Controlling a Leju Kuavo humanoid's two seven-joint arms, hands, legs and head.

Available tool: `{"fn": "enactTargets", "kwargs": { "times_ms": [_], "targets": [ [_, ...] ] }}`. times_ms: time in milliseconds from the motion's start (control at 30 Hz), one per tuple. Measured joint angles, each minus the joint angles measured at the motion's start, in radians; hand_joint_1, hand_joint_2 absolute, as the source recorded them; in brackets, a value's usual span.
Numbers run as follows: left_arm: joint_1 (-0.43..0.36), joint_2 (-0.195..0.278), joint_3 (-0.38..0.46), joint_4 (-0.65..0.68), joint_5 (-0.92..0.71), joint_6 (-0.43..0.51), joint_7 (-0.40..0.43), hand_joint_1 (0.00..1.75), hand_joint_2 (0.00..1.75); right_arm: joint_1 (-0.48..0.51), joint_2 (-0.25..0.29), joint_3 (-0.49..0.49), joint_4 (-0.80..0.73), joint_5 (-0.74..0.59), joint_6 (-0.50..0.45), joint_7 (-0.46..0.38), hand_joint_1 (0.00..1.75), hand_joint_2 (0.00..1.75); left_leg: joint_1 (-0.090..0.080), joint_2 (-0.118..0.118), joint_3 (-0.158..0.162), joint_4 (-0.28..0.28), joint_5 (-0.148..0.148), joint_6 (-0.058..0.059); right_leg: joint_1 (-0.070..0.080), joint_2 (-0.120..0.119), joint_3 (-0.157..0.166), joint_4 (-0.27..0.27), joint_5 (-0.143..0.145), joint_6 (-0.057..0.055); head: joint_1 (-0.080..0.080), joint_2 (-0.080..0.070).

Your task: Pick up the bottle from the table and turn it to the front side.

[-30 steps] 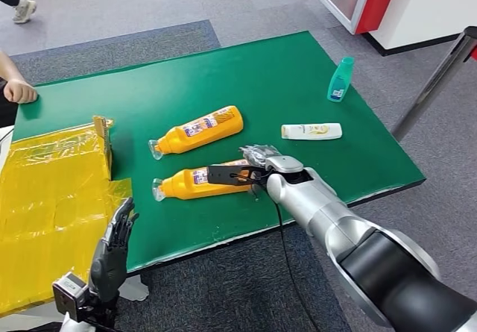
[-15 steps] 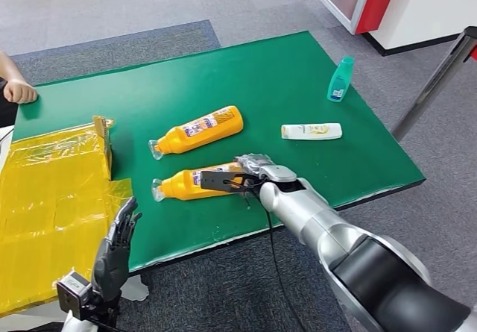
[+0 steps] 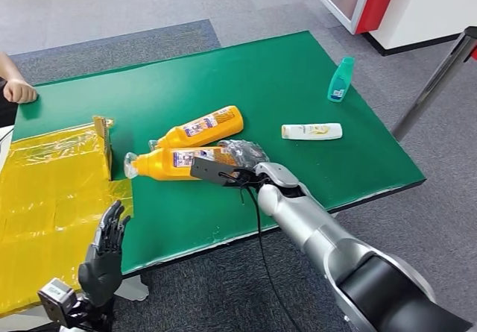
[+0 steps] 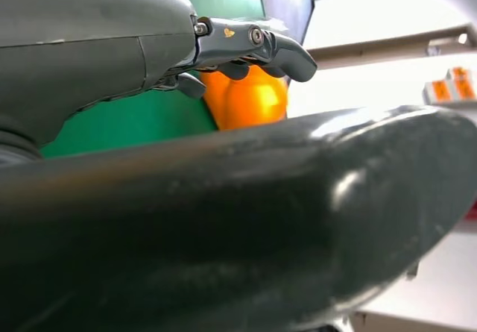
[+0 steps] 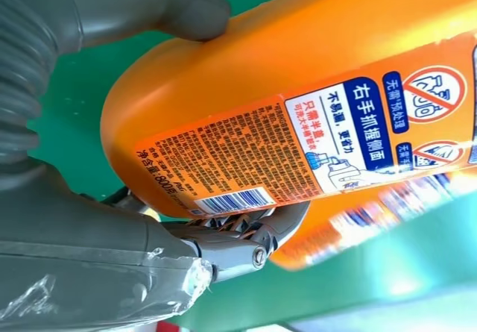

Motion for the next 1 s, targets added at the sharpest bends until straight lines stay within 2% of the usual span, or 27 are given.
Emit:
{"fn": "enactTargets", "kwargs": {
  "times_ms": [167, 300, 400, 533, 700, 833, 1000],
  "targets": [
    [0.05, -0.016, 0.054, -0.048, 0.06, -0.046, 0.0, 0.0, 0.0, 0.18, -0.063, -0.037, -0.323, -0.079, -0.043, 0.0, 1.75, 1.75, 0.0, 0.0, 0.0, 0.0, -0.002, 0.002, 0.0, -0.001, 0.001, -0.002, -0.001, 0.001, 0.0, 0.0],
    [0.073, -0.042, 0.111, -0.05, 0.101, -0.124, 0.0, 0.0, 1.75, 0.321, -0.097, -0.067, -0.514, -0.132, -0.07, -0.033, 1.75, 1.75, 0.0, 0.0, -0.001, 0.0, -0.003, 0.004, 0.0, -0.001, 0.002, -0.003, -0.002, 0.002, 0.0, 0.0],
    [0.075, -0.065, 0.157, -0.044, 0.145, -0.191, 0.001, 0.0, 1.75, 0.409, -0.107, -0.086, -0.613, -0.177, -0.093, -0.077, 1.75, 1.75, 0.0, 0.0, -0.001, 0.0, -0.004, 0.004, 0.0, -0.001, 0.002, -0.004, -0.002, 0.002, 0.0, 0.0],
    [0.074, -0.086, 0.201, -0.035, 0.166, -0.216, 0.008, 0.0, 1.75, 0.487, -0.115, -0.099, -0.695, -0.197, -0.099, -0.098, 1.75, 1.75, 0.0, 0.0, 0.0, 0.0, -0.004, 0.005, 0.0, -0.001, 0.003, -0.004, -0.002, 0.002, 0.0, 0.0],
    [0.06, -0.106, 0.236, -0.026, 0.193, -0.241, 0.095, 0.0, 1.75, 0.557, -0.118, -0.096, -0.759, -0.215, -0.099, -0.131, 1.75, 1.75, -0.001, 0.0, 0.0, 0.0, -0.004, 0.005, 0.0, -0.001, 0.004, -0.004, -0.002, 0.002, 0.0, 0.0],
    [0.024, -0.107, 0.229, -0.023, 0.197, -0.26, 0.179, 0.0, 1.75, 0.589, -0.118, -0.044, -0.769, -0.182, -0.112, -0.146, 1.75, 1.75, -0.001, 0.0, 0.0, 0.0, -0.004, 0.005, 0.0, -0.001, 0.004, -0.004, -0.002, 0.002, 0.0, 0.0],
    [-0.023, -0.101, 0.17, -0.023, 0.231, -0.301, 0.243, 0.0, 1.75, 0.581, -0.118, 0.049, -0.75, -0.135, -0.132, -0.149, 1.75, 1.75, -0.001, 0.0, 0.0, 0.0, -0.004, 0.005, 0.0, -0.001, 0.005, -0.004, -0.002, 0.003, 0.0, 0.0]
  ]
}}
